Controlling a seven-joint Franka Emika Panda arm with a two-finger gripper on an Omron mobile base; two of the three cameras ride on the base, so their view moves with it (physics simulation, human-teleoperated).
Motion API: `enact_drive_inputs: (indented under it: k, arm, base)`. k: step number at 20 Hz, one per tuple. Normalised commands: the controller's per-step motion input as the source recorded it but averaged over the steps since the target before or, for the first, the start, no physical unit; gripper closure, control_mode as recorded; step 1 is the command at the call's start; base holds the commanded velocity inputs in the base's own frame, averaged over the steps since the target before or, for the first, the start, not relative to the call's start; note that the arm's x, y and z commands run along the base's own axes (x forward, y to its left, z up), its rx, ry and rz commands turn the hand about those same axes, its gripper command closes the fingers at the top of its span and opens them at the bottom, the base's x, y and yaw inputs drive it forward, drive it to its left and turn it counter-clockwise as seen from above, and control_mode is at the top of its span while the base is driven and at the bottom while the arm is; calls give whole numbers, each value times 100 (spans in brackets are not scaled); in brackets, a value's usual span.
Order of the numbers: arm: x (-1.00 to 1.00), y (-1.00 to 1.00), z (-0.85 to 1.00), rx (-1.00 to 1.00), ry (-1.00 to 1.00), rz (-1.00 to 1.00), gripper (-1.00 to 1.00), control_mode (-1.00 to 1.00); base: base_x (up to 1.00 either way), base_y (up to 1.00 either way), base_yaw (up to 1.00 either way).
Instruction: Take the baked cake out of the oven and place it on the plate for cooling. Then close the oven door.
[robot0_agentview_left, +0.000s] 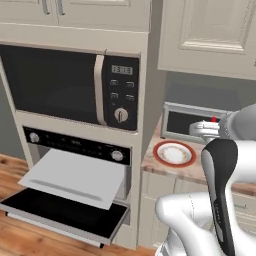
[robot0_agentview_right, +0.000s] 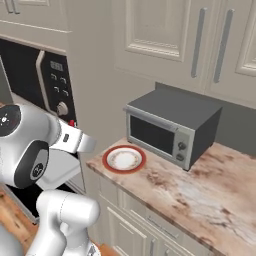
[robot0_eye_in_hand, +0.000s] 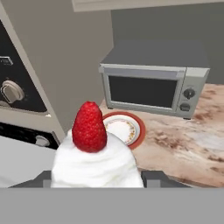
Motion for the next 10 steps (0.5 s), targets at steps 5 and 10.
enact_drive_inputs:
  k: [5,10]
  arm:
    - [0,0,0,0,0,0,100,100]
    - [0,0,0,0,0,0,100,100]
  base:
    - [27,27,-14]
    - [29,19,-13]
